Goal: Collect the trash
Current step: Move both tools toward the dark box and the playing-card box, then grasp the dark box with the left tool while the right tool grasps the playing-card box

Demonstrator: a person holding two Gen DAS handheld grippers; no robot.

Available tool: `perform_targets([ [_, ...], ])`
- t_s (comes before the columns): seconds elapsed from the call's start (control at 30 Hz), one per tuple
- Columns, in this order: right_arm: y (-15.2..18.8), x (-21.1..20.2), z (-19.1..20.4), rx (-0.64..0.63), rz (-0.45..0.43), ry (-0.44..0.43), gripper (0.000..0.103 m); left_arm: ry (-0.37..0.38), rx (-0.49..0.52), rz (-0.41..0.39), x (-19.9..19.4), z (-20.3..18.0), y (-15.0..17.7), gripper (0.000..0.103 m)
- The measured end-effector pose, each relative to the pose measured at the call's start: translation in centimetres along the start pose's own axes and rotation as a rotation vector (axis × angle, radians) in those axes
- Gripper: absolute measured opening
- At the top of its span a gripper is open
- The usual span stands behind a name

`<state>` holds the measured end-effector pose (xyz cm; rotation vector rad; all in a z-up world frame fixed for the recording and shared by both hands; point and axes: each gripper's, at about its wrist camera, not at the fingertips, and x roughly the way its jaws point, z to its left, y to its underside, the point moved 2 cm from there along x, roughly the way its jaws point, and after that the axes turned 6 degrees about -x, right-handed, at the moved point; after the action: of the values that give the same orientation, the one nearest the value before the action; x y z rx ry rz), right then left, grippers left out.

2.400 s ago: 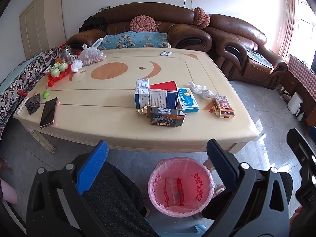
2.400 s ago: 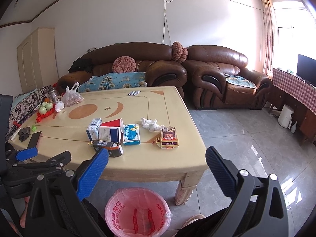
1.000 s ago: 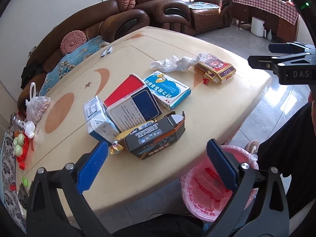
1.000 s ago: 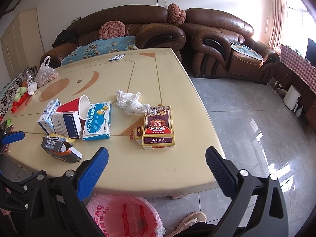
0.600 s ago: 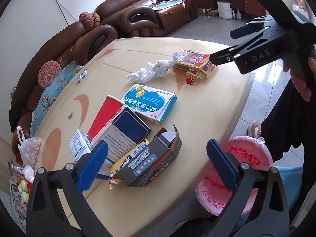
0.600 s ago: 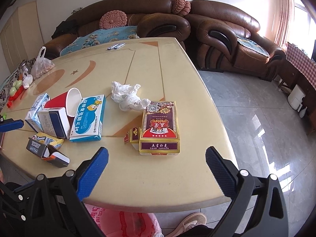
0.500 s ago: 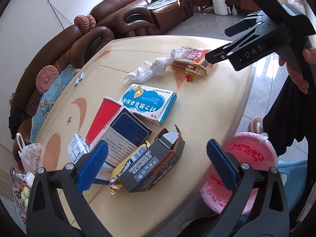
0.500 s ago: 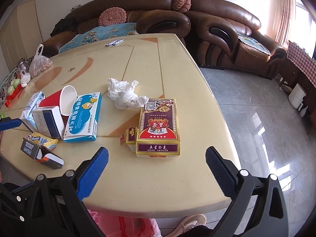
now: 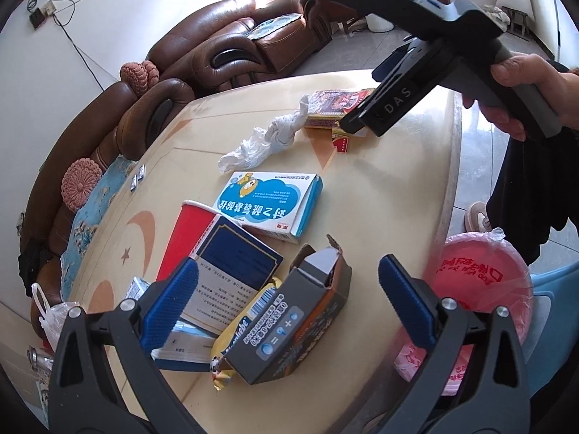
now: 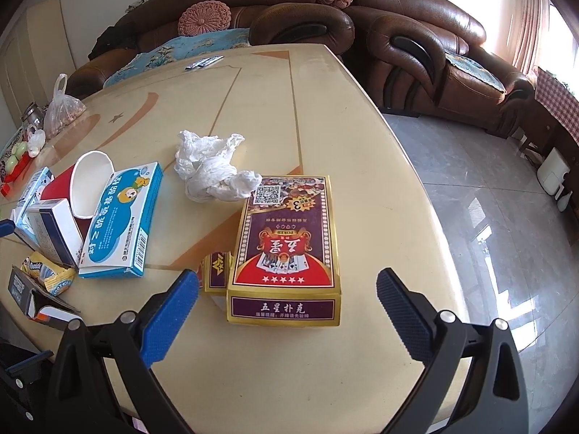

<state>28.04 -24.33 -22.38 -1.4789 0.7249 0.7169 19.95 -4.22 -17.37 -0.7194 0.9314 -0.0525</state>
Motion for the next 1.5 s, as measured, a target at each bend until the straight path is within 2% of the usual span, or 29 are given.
perform_targets([
  [0.2, -0.3, 0.8, -0.5, 0.016, -0.008, -0.003, 0.096, 0.011, 0.045, 0.05, 1.3, -0.8, 0.6, 0.098],
  [0.43, -0.5, 1.4, 0.0, -0.004, -0.017, 0.049, 0.096, 0.025, 0.065, 0.062, 1.7, -1.1, 1.3, 0.097],
  [0.47, -0.4, 1.4, 0.0, -0.008, -0.017, 0.057, 0.096, 0.03, 0.067, 0.066, 1.8, -1.1, 1.4, 0.094],
  [0.53, -0.5, 1.6, -0.1, -0.008, -0.015, 0.063, 0.096, 0.053, 0.065, 0.065, 1.6, -1.1, 1.4, 0.079],
  [0.6, -0.5, 1.6, -0.2, 0.004, -0.015, 0.062, 0.096, 0.053, 0.065, 0.072, 1.8, -1.0, 1.5, 0.07],
  [0.67, -0.5, 1.6, -0.4, 0.018, -0.02, 0.053, 0.096, 0.062, 0.051, 0.083, 1.9, -0.7, 1.6, 0.067],
  [0.73, -0.5, 1.5, -0.6, 0.028, -0.027, 0.047, 0.096, 0.039, 0.037, 0.087, 1.9, -0.2, 1.6, 0.058],
  [0.8, -0.5, 1.5, -0.7, 0.037, -0.03, 0.05, 0.096, 0.057, 0.012, 0.093, 1.9, 0.3, 1.6, 0.056],
  [1.0, -0.3, 1.9, -0.5, 0.034, -0.018, 0.056, 0.082, 0.036, -0.015, 0.099, 1.4, 0.5, 1.7, 0.047],
  [1.17, -0.3, 1.5, 0.1, 0.018, -0.03, 0.058, 0.063, 0.054, -0.07, 0.104, 1.0, 1.0, 1.7, 0.041],
  [1.27, -0.2, 1.3, 0.2, 0.02, -0.035, 0.068, 0.061, 0.051, -0.104, 0.107, 0.8, 1.3, 1.6, 0.035],
  [1.37, -0.1, 1.2, -0.1, 0.031, -0.036, 0.071, 0.06, 0.043, -0.146, 0.11, 0.7, 1.6, 1.6, 0.034],
  [1.5, -0.2, 0.8, -0.6, 0.048, -0.047, 0.094, 0.06, 0.052, -0.252, 0.119, 0.7, 2.8, 1.6, 0.033],
])
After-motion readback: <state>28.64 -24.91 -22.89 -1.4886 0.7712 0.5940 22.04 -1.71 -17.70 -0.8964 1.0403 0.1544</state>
